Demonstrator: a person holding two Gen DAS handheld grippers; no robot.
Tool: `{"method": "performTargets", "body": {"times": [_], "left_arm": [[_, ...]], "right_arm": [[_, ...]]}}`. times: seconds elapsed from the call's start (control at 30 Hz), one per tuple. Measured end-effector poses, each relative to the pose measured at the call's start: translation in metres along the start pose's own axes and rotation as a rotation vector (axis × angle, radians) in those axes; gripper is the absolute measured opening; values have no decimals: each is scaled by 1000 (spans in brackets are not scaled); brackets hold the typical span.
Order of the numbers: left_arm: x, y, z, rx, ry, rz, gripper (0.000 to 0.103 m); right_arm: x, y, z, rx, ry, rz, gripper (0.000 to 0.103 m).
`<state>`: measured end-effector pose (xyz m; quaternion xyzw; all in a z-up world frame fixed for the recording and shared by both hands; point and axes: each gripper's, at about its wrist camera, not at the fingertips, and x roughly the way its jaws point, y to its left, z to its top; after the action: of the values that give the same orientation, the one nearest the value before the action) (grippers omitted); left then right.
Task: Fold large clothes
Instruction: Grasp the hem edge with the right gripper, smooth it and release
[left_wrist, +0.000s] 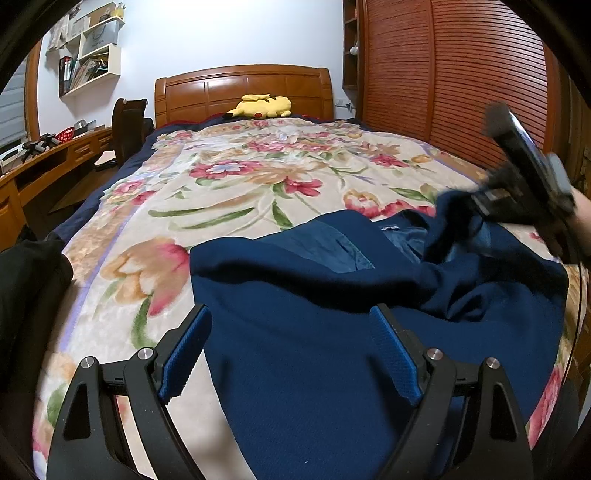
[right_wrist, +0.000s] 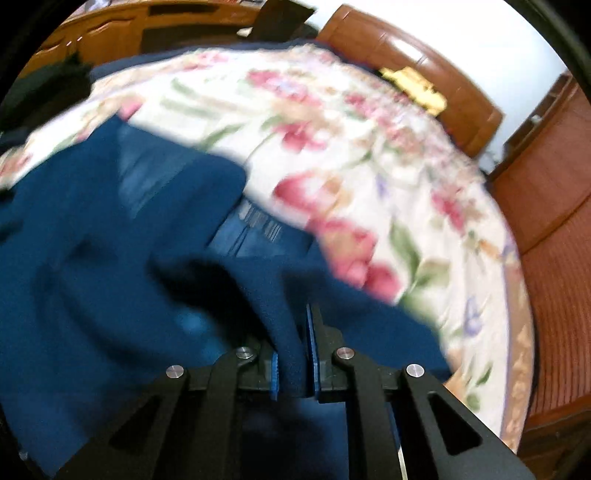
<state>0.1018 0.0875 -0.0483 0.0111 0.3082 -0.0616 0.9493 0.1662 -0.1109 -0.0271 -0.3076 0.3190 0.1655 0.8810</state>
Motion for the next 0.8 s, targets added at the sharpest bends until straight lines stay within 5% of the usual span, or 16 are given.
{"method": "performTargets", "body": {"times": [0.23, 0.27, 0.33, 0.43, 0.6, 0.8], "left_arm": [[5, -2, 1, 10, 13, 4, 88], [6, -2, 1, 9, 14, 4, 88], [6, -3, 2, 8, 15, 2, 88], [6, -5, 2, 16, 14, 2, 88], [5, -5, 2, 17, 10, 3, 88], [6, -4, 1, 17, 13, 4, 88]], "right_arm": [[34, 11, 69, 21, -127, -95, 15], [41, 13, 74, 32, -126, -91, 20], [48, 15, 79, 54, -124, -84, 49], [49, 17, 74, 55, -130, -54, 62], [42, 2, 61, 71, -100, 4, 62], [9, 10, 34, 102, -120, 179, 62]]}}
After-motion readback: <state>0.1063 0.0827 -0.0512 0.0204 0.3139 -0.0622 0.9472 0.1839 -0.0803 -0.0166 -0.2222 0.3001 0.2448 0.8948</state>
